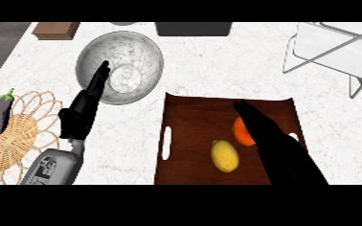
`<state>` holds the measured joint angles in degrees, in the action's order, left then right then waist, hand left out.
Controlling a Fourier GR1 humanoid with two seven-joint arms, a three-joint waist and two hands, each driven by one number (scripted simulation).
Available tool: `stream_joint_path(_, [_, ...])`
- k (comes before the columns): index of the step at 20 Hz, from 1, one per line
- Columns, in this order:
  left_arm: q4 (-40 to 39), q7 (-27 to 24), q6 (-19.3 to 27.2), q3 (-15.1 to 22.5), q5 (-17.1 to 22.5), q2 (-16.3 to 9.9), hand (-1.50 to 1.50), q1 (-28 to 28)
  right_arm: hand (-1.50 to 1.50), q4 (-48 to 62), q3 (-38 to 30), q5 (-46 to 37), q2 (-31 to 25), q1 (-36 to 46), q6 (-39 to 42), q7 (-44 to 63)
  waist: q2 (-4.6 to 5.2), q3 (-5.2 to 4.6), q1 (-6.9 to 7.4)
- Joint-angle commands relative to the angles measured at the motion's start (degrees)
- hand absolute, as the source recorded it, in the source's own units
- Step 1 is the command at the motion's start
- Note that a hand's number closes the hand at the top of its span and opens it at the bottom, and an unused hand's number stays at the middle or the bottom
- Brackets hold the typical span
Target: Pick the lemon from the tray and place it in the tiered shelf
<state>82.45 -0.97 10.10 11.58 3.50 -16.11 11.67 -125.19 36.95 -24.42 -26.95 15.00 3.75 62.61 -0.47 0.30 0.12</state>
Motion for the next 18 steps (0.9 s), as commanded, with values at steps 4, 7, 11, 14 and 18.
stream_joint_path(4, [2.3, 3.9, 1.3, 2.6, -2.9, 3.3, 0.0, -1.8, -1.5, 9.2, 2.4, -6.3, 7.8, 0.0, 0.0, 1.5, 0.47, -0.31, 0.21])
stream_joint_path(7, [-1.2, 1.4, -2.0, 0.5, -1.6, 2.5, 0.0, -1.6, -1.5, 5.0, 0.2, -5.7, 6.8, -2.1, 3.0, 3.4, 0.48, -0.33, -0.15])
stream_joint_path(11, [1.3, 1.5, -3.3, -1.4, -1.6, 1.6, 0.0, -2.4, -1.5, 8.0, 0.6, -9.4, 7.0, -6.7, 1.1, -2.1, 0.46, -0.3, -0.13])
stream_joint_path(14, [-5.2, -1.9, -5.6, -3.1, -0.5, 2.2, 0.0, -0.8, -1.5, 9.5, 0.5, -9.1, 10.0, -3.3, 4.6, 0.3, 0.57, -0.34, -0.2])
stream_joint_path(18, [0.5, 2.2, -2.4, -0.8, -4.1, 4.5, 0.0, -2.0, -1.5, 10.2, 0.2, -10.9, 9.6, -6.9, 4.8, -2.2, 0.46, -0.3, -0.27])
